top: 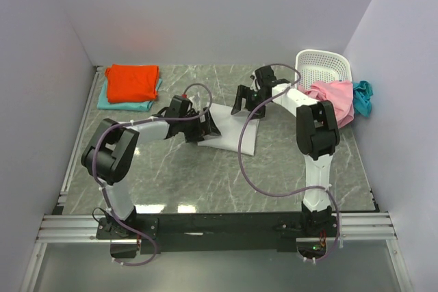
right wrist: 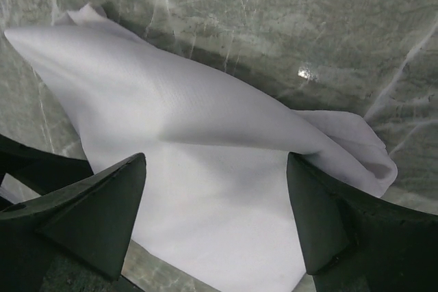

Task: Fold and stack the t-shirts
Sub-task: Fold the tshirt, then neatly place the folded tshirt to the corner

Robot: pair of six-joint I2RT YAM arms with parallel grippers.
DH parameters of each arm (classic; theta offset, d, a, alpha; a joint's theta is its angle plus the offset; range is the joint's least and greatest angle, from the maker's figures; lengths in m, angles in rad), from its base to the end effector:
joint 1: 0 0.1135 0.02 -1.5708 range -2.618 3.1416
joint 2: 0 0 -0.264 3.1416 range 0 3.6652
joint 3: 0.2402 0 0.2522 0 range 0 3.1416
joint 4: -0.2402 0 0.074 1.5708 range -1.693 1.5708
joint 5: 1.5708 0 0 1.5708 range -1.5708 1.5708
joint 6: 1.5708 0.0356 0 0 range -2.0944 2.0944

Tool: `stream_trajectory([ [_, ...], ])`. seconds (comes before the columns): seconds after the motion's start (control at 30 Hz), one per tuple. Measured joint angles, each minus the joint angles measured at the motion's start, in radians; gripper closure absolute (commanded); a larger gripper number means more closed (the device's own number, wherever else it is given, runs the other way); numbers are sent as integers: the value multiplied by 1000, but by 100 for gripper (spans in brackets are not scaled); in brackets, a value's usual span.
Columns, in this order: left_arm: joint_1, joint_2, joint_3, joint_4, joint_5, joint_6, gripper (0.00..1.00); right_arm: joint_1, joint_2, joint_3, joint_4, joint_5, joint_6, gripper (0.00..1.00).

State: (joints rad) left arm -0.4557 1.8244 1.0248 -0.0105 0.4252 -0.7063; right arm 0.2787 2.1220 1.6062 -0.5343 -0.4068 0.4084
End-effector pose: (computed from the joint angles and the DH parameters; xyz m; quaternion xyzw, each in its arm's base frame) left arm 0.3288 -0.1775 0.1581 -0.0357 0.9103 -0.3630 0.1958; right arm 0.4326 0.1384 0.1772 0.0094 0.9478 0.2687 0.1716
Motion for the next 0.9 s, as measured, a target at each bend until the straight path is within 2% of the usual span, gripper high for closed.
stream_trajectory([
  [0.2,-43,-40,-39,2,-31,-40,1,0,-5,16,-40,31,-34,9],
  [0.33,-50,-84,-39,-66,-80,-43,1,0,-86,12,-73,68,-45,7],
  [0.43,-50,-151,-38,-121,-119,-43,0,0,-227,-19,-69,96,-46,6],
  [0.67,-45,-259,50,-226,-237,-37,1,0,-681,-195,-7,207,-6,5],
  [0.8,-26,-251,114,-264,-293,-27,1,-13,-852,-312,0,272,34,5],
  [0.9,-6,-221,154,-273,-311,-14,1,-43,-917,-386,-4,308,55,5],
])
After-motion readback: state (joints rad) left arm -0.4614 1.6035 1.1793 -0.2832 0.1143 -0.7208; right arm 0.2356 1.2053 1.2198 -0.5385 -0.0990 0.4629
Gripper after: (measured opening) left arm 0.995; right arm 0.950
